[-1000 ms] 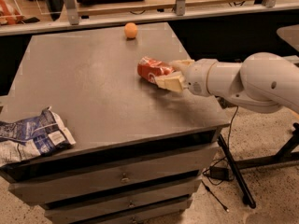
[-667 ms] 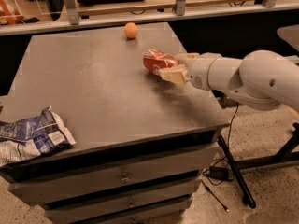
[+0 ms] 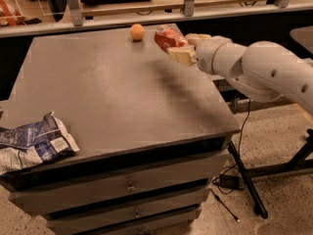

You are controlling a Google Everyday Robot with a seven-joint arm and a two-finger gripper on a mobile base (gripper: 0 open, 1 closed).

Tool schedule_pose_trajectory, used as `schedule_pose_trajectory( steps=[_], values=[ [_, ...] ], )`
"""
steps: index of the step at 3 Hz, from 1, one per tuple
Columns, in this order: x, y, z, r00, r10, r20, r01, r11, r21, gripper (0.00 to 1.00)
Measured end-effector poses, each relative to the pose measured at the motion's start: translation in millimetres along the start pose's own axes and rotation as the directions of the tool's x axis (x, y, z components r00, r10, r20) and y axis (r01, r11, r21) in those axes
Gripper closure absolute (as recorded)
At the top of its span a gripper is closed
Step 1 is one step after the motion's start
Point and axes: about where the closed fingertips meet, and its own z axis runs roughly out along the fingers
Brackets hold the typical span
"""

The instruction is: Move coke can near orange

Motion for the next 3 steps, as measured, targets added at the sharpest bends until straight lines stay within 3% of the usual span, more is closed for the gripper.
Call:
schedule_pose_trajectory(
  steps=[1, 2, 3],
  values=[
    [-13, -9, 45, 0.999, 0.004, -0.035, -0.004, 1.0000, -0.002, 1.00],
    [-3, -15, 76, 0.996, 0.026, -0.091, -0.027, 0.9995, -0.018, 1.00],
    [27, -49, 80, 0.984, 0.057, -0.166, -0.052, 0.9980, 0.036, 1.00]
  ],
)
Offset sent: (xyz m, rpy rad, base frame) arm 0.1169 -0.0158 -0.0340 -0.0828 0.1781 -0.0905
